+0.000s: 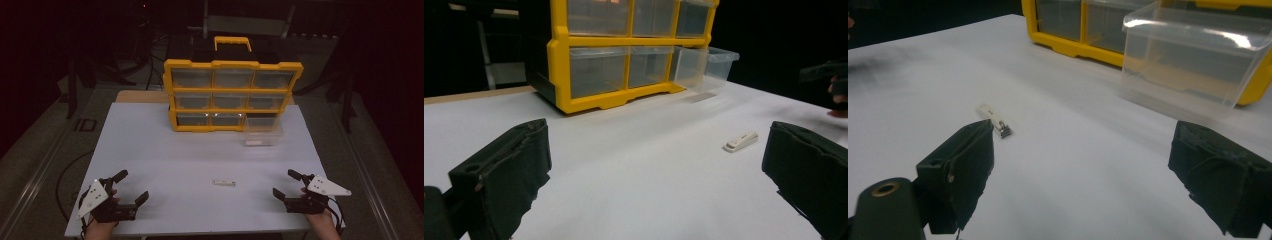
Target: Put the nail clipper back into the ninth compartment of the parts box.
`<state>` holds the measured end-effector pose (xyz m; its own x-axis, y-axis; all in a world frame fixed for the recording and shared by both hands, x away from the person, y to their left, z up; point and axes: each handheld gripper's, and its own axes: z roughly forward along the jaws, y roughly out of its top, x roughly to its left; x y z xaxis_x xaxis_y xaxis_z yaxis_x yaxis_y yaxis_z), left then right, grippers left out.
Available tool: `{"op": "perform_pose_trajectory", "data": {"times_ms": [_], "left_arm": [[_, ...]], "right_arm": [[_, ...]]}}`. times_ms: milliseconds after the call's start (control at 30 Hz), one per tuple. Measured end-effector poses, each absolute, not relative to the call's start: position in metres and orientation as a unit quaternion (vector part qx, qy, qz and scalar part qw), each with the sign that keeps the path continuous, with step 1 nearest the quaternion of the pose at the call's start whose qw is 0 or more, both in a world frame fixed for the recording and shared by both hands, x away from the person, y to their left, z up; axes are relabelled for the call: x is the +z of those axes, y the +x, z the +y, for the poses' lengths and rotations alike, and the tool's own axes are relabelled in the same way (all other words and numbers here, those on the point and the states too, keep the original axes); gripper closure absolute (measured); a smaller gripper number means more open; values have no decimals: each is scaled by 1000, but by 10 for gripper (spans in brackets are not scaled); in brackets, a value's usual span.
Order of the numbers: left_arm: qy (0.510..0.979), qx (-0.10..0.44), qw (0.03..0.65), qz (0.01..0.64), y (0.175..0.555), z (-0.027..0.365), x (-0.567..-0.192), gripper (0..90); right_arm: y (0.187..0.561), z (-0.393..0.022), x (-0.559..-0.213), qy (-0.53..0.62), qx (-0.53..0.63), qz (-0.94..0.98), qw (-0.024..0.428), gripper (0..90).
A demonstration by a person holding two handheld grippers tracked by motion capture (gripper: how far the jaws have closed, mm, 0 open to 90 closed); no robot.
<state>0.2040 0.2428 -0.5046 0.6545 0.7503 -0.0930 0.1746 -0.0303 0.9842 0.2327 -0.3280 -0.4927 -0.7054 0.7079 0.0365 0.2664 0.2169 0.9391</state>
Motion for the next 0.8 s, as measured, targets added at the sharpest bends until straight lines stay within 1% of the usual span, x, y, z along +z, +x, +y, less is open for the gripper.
{"op": "perform_pose_trajectory", "data": {"times_ms": [167, 200, 400, 467, 533, 800], "left_arm": [[678, 237, 606, 342, 205, 242, -505, 5], [677, 236, 607, 343, 205, 242, -505, 5], [677, 236, 608, 342, 205, 242, -505, 5], [677, 236, 608, 342, 205, 242, -505, 5], [679, 237, 606, 341, 205, 242, -505, 5], [678, 235, 607, 342, 205, 242, -505, 4]], "right_arm": [[233, -328, -479, 316, 541, 752, 206, 112], [234, -327, -472, 308, 539, 754, 215, 112], [241, -321, -452, 290, 527, 768, 218, 111], [241, -321, -452, 290, 527, 768, 218, 111], [247, -314, -440, 281, 527, 774, 212, 108], [261, -296, -425, 254, 528, 787, 190, 92]]}}
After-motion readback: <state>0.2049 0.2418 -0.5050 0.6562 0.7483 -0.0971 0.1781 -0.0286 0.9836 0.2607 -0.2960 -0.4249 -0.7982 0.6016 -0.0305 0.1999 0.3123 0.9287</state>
